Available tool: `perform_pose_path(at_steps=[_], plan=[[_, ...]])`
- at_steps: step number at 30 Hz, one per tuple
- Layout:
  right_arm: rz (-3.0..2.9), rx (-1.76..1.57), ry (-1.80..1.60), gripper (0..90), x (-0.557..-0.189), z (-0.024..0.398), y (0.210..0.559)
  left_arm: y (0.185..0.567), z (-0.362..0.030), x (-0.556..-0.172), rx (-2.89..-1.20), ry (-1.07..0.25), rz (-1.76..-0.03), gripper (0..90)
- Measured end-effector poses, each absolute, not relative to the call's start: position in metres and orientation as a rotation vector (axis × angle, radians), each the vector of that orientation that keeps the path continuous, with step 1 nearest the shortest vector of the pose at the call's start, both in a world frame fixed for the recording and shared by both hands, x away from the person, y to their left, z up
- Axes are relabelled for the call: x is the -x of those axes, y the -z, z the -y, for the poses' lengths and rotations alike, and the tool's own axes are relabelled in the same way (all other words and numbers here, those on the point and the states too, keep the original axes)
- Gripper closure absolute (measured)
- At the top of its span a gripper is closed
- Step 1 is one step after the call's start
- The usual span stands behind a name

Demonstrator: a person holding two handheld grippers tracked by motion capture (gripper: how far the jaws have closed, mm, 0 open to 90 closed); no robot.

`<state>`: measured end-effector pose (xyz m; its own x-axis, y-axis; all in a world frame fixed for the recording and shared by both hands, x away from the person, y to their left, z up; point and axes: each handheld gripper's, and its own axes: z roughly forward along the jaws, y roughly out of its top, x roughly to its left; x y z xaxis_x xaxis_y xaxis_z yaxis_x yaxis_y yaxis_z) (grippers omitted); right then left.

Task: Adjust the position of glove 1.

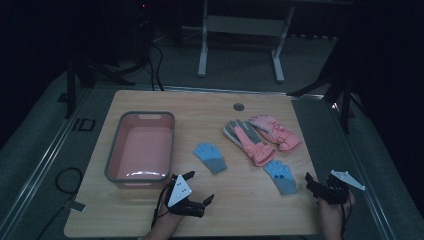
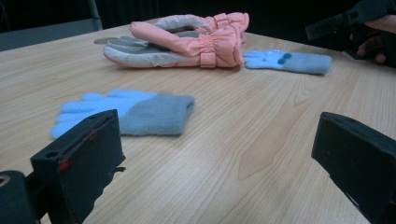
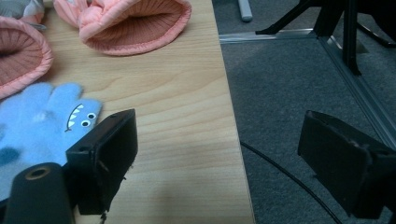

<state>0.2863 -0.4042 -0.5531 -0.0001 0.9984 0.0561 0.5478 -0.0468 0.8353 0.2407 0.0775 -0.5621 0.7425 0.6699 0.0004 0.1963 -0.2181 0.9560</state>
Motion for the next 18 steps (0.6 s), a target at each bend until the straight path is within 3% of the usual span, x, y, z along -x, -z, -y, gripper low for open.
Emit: perform_pose_path(at_steps=[18], plan=[[-1.733, -1.697, -0.988, 14.2, -0.2952, 0.4065, 0.5530, 0.5619, -0.0777, -0.2412, -1.777, -0.500, -0.685, 2.1]])
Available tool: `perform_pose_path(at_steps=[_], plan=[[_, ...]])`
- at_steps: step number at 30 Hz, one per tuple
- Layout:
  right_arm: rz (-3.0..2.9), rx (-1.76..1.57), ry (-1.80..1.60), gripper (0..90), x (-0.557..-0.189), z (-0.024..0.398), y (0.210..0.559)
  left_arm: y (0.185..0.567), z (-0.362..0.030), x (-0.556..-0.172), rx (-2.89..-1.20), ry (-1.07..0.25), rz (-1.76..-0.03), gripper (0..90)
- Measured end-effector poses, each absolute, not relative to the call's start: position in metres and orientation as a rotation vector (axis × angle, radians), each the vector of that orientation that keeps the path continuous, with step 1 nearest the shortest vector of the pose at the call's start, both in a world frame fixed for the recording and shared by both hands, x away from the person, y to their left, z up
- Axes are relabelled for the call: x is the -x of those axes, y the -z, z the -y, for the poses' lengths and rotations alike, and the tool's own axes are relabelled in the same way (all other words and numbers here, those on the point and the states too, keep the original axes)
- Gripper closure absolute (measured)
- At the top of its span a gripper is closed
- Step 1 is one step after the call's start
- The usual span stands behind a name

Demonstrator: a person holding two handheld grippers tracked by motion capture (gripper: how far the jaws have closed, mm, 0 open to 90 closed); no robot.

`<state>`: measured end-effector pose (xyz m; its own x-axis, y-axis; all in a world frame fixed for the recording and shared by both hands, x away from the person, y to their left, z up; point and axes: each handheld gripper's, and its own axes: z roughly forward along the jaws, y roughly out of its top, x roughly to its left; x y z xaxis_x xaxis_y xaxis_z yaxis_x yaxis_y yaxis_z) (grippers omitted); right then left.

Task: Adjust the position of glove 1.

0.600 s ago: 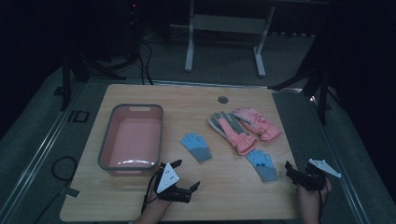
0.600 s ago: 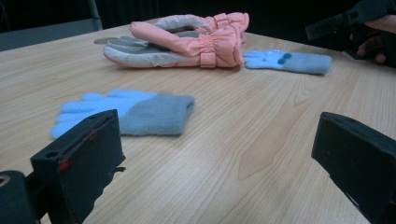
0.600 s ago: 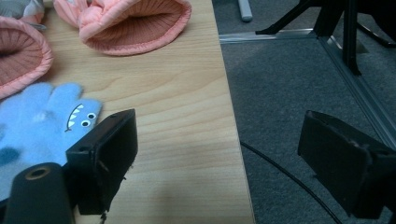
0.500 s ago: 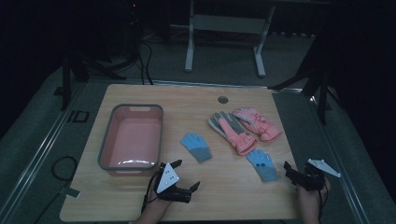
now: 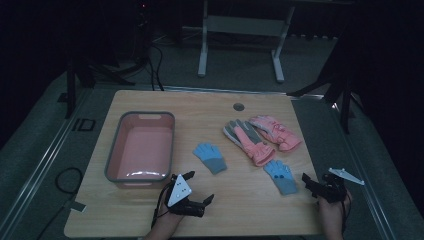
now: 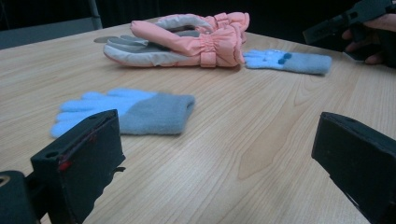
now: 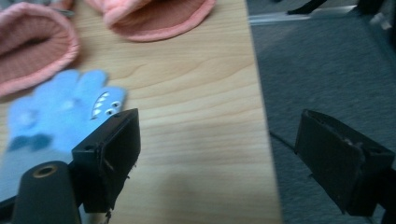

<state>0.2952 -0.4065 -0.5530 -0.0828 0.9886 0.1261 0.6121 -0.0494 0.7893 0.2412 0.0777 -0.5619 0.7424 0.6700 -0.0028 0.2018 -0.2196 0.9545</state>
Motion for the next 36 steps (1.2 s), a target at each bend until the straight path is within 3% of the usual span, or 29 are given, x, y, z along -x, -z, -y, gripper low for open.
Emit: perform_pose_path(at_steps=[7, 36], plan=[[-1.769, -1.728, -0.945, 14.7, -0.299, 0.406, 0.556, 0.562, -0.077, -0.241, -1.777, -0.502, -0.682, 2.1], [-1.859, -1.521, -1.041, 13.1, -0.302, 0.377, 0.476, 0.562, -0.078, -0.240, -1.777, -0.489, -0.681, 2.1]])
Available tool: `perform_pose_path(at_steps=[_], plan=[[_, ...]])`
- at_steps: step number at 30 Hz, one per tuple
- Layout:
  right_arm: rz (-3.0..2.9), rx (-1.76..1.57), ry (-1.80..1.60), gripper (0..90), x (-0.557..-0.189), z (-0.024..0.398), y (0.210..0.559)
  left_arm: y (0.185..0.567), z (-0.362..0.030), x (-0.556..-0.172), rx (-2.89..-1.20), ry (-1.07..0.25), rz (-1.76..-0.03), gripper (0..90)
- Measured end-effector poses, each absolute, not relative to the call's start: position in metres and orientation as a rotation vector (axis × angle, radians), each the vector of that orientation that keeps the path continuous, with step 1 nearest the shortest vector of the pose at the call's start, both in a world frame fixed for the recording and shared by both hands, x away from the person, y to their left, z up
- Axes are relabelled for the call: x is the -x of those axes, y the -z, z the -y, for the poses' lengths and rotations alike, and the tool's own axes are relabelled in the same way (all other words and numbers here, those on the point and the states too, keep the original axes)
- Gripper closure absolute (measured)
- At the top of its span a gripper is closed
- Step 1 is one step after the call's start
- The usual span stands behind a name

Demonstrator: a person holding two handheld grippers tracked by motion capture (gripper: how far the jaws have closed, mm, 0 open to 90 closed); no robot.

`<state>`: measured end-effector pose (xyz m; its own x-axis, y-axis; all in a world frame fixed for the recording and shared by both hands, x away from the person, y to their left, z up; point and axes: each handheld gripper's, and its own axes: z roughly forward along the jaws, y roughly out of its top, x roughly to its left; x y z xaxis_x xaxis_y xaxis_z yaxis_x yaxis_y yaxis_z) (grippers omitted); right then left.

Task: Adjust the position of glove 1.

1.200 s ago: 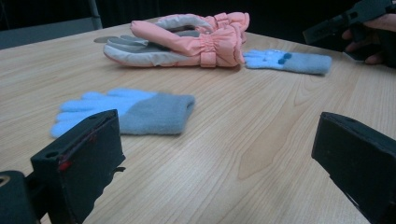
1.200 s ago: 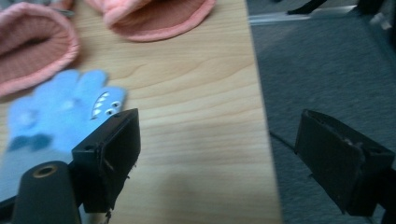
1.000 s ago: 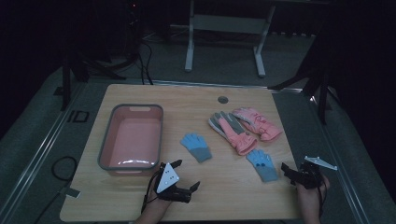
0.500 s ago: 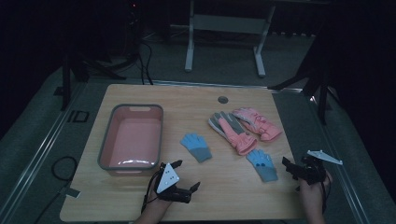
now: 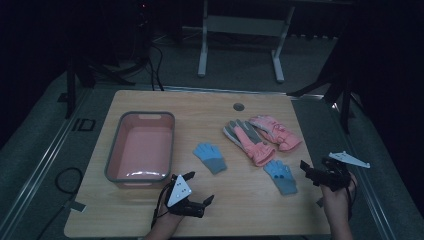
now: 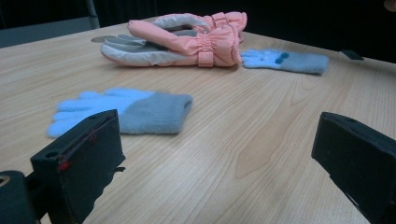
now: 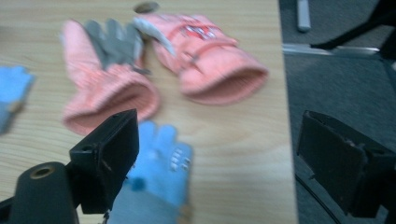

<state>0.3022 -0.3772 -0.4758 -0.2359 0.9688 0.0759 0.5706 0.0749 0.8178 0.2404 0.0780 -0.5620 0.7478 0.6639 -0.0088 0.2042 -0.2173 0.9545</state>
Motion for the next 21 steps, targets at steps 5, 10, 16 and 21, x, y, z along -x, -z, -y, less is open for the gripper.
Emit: perform_pose_path(at_steps=[5, 10, 16, 21], plan=[[-1.877, -1.468, -1.093, 12.4, -0.303, 0.364, 0.464, 0.562, -0.078, -0.240, -1.775, -0.487, -0.681, 2.2], [-1.924, -1.393, -1.137, 11.2, -0.301, 0.347, 0.453, 0.562, -0.078, -0.240, -1.777, -0.489, -0.675, 2.1], [-1.964, -1.340, -1.229, 10.8, -0.303, 0.326, 0.441, 0.562, -0.078, -0.240, -1.772, -0.484, -0.682, 2.2], [-2.020, -1.289, -1.255, 11.4, -0.307, 0.312, 0.435, 0.562, -0.078, -0.240, -1.771, -0.484, -0.682, 2.1]])
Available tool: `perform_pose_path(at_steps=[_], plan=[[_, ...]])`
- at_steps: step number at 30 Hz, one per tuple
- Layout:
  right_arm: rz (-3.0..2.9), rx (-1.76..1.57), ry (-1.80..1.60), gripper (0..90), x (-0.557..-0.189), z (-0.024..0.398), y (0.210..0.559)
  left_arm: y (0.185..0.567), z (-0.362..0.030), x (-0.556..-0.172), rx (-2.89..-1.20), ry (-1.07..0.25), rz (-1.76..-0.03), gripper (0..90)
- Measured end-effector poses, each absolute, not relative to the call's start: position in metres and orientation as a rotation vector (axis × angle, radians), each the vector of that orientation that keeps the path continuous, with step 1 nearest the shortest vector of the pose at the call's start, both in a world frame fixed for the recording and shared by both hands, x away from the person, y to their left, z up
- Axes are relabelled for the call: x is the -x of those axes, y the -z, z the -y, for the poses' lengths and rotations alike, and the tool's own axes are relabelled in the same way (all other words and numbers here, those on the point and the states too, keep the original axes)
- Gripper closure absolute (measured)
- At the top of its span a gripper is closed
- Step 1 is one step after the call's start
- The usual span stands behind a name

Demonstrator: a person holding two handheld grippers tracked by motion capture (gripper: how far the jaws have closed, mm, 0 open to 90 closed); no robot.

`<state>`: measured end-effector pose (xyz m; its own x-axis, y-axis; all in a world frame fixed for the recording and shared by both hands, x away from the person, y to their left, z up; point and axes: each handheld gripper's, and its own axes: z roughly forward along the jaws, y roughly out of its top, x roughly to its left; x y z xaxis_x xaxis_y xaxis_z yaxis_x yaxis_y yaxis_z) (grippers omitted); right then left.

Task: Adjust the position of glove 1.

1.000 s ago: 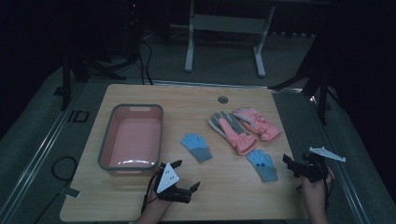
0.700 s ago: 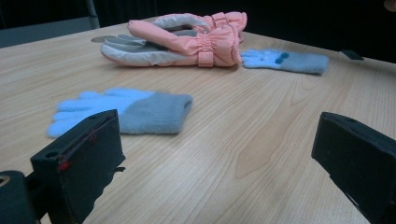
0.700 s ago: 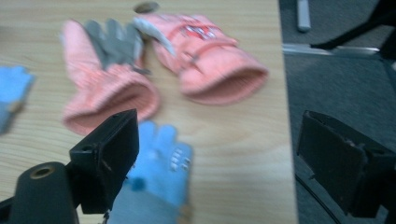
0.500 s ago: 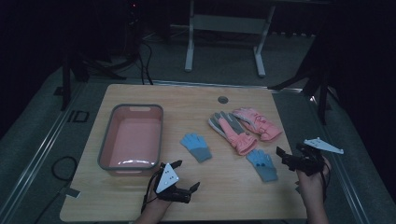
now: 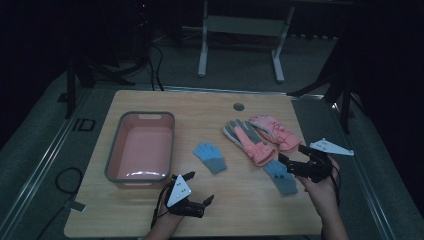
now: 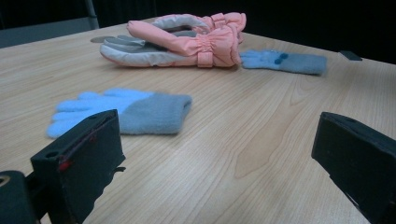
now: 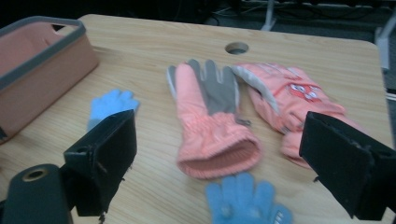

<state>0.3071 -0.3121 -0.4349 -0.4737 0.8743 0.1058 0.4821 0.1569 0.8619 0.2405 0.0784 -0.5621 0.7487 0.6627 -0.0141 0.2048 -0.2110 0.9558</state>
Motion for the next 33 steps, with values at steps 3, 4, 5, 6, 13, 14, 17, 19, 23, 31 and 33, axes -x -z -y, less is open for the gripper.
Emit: perform_pose_path(at_steps=[3, 4, 5, 6, 13, 14, 17, 19, 23, 31, 33], plan=[[-2.039, -1.262, -1.269, 13.0, -0.309, 0.307, 0.433, 0.562, -0.079, -0.241, -1.772, -0.485, -0.682, 2.1], [-2.059, -1.246, -1.271, 13.0, -0.311, 0.302, 0.432, 0.562, -0.079, -0.241, -1.772, -0.486, -0.682, 2.1], [-2.062, -1.236, -1.268, 13.1, -0.312, 0.300, 0.432, 0.562, -0.078, -0.241, -1.771, -0.486, -0.683, 2.1], [-2.069, -1.225, -1.265, 13.5, -0.313, 0.296, 0.431, 0.562, -0.078, -0.241, -1.771, -0.486, -0.682, 2.2], [-2.140, -1.146, -1.278, 14.5, -0.321, 0.269, 0.433, 0.562, -0.079, -0.240, -1.770, -0.487, -0.682, 2.1], [-2.147, -1.129, -1.284, 14.5, -0.321, 0.265, 0.434, 0.562, -0.079, -0.240, -1.770, -0.487, -0.682, 2.1], [-2.187, -1.088, -1.283, 14.5, -0.324, 0.250, 0.438, 0.562, -0.079, -0.240, -1.771, -0.486, -0.681, 2.1], [-2.215, -1.068, -1.279, 14.9, -0.327, 0.240, 0.442, 0.562, -0.079, -0.240, -1.771, -0.486, -0.680, 2.1], [-2.268, -1.041, -1.284, 16.1, -0.333, 0.222, 0.451, 0.562, -0.079, -0.240, -1.771, -0.486, -0.680, 2.1], [-2.358, -0.994, -1.264, 19.3, -0.344, 0.187, 0.471, 0.562, -0.079, -0.240, -1.770, -0.485, -0.679, 2.2], [-2.387, -0.988, -1.248, 20.8, -0.349, 0.175, 0.478, 0.562, -0.078, -0.240, -1.771, -0.486, -0.677, 2.2]])
